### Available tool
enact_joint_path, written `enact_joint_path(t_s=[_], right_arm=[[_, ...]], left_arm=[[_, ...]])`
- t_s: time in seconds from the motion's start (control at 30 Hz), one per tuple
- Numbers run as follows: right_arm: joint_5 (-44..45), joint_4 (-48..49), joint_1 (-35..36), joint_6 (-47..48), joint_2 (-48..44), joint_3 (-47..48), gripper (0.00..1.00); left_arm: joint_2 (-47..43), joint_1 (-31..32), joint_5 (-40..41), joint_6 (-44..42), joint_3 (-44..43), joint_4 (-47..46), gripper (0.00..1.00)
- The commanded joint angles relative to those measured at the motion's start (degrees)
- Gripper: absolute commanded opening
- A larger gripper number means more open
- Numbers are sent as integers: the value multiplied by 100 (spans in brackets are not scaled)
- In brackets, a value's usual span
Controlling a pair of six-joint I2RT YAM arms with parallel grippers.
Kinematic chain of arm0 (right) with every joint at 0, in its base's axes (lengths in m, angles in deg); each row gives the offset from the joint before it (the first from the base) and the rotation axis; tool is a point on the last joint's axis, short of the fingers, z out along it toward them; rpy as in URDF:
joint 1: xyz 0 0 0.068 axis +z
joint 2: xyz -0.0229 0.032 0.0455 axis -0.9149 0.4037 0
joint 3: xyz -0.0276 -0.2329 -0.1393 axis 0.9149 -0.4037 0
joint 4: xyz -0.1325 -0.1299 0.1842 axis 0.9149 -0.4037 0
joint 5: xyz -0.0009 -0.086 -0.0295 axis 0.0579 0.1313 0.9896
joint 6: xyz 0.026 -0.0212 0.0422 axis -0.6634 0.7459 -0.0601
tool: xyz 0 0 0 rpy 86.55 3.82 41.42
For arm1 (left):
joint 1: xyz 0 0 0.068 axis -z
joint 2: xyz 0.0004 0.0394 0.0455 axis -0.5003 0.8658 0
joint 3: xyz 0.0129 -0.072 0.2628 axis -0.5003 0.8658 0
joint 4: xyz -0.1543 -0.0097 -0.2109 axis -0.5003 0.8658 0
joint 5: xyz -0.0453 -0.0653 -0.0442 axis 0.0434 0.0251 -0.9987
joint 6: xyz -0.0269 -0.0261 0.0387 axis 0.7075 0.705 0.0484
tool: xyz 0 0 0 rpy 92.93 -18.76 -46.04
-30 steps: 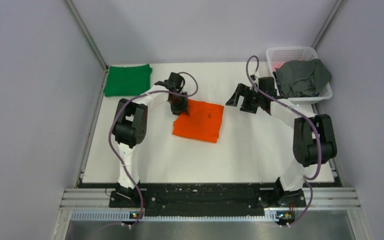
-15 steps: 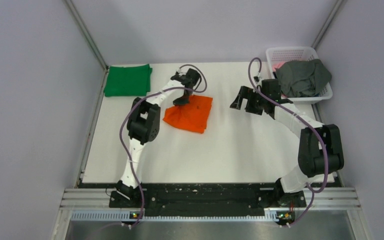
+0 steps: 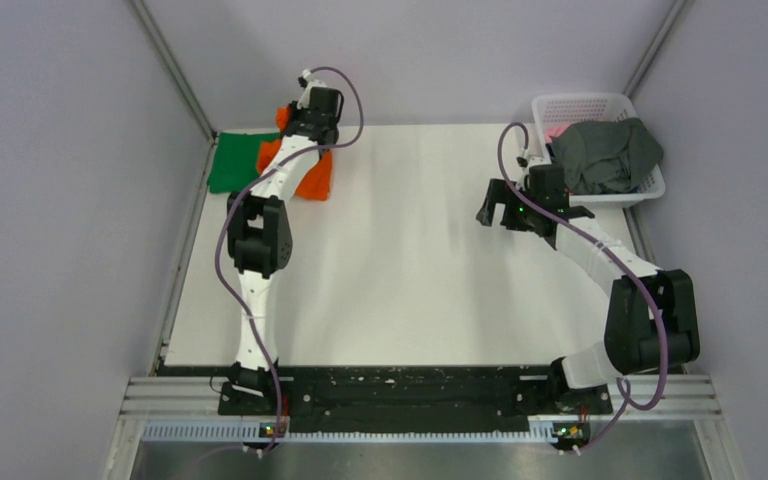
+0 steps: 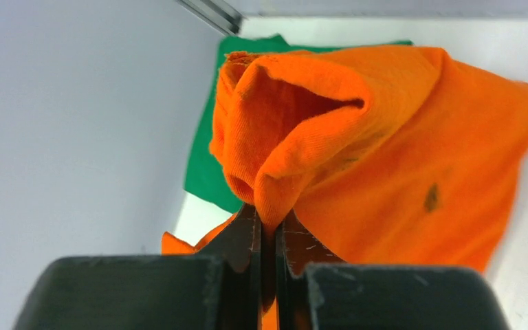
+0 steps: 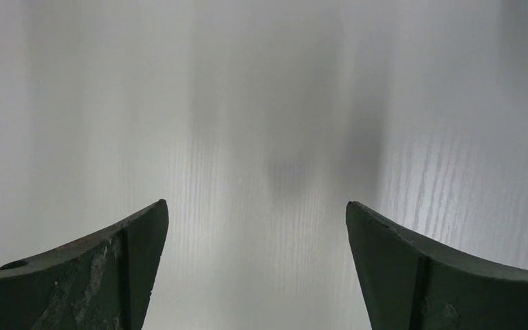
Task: Fold and stack the t-shirts
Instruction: Put the neatly folded tshirt into the corner of the board with the left arm
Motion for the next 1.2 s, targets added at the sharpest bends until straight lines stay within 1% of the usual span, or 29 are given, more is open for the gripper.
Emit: enact_joint_path(t_s=[0.0,0.07,0.17,0.3,0.53,0.73,0.83,0.87,0.93,0.97,1.0,1.03,1.1,1.13,1.17], right_arm=[[425,-20,-28,203,-197,84,99],[524,-70,-27,230,-189,114,99],[600,-93,-33,234,-182,141,99],[584,-82,-26,224,-204,152,99],[581,-70,-25,217,-151,175,99],[656,-187,-25,210,-51,237,99],[715,-313,-29,202,-14,272,99],[785,-326,-29,197,-10,276,99],[904,-332,-25,184,-11,258,99],[911,-328,-25,165,-18,249,99],[978,-334,-32,147,-20,246,99],[1049,-327,-32,134,-39,240,99],[1066,-327,-26,89,-106,198,99],[1068,-314,-25,78,-149,169,99],[1096,-301,-28,66,-204,130,99]], left_arm=[[-44,-113,471,-1420,-235,-1306,0],[18,-205,470,-1620,-435,-1274,0],[41,-346,258,-1653,-641,-1140,0],[-23,-485,53,-1719,-641,-1250,0],[68,-829,-896,-1386,-672,-1201,0],[443,-1121,-859,-1431,-653,-1843,0],[698,-1247,-555,-1472,-747,-2224,0],[760,-1265,-360,-1489,-750,-2352,7],[826,-1308,-71,-1448,-736,-2546,41],[831,-1334,41,-1384,-726,-2584,46],[803,-1347,169,-1268,-719,-2591,45],[766,-1354,275,-1183,-690,-2723,47],[716,-1346,225,-873,-681,-2482,95],[675,-1326,137,-687,-677,-2257,98],[617,-1306,56,-476,-650,-2096,99]])
